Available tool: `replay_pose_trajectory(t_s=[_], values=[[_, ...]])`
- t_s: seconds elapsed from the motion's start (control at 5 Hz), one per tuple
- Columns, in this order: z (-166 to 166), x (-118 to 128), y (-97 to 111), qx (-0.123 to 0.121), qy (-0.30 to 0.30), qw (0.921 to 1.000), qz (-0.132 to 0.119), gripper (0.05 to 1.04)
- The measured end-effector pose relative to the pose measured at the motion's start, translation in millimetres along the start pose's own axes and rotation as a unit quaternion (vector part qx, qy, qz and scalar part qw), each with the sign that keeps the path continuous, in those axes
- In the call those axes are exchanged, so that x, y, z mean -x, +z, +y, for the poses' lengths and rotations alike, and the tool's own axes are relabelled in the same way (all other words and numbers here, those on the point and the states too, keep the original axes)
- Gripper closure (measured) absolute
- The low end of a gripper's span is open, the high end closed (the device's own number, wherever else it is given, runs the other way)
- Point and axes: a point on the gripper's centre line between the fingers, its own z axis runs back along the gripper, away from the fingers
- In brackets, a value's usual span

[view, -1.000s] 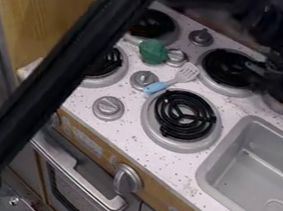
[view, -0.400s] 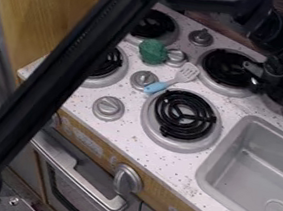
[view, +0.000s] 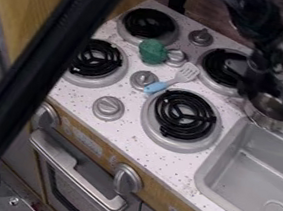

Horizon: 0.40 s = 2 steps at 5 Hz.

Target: Moved the silver pot to the top left burner

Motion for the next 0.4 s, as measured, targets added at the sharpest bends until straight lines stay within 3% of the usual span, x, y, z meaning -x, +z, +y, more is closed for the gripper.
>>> replay_pose_trajectory(t_s=[0.2,0.4], values=[[44.6,-15.5,14.7,-0.017,0.024,0.9995,-0.010,1.017],[81.6,-15.8,15.2,-0.054,0.044,0.9975,0.002,1.019]])
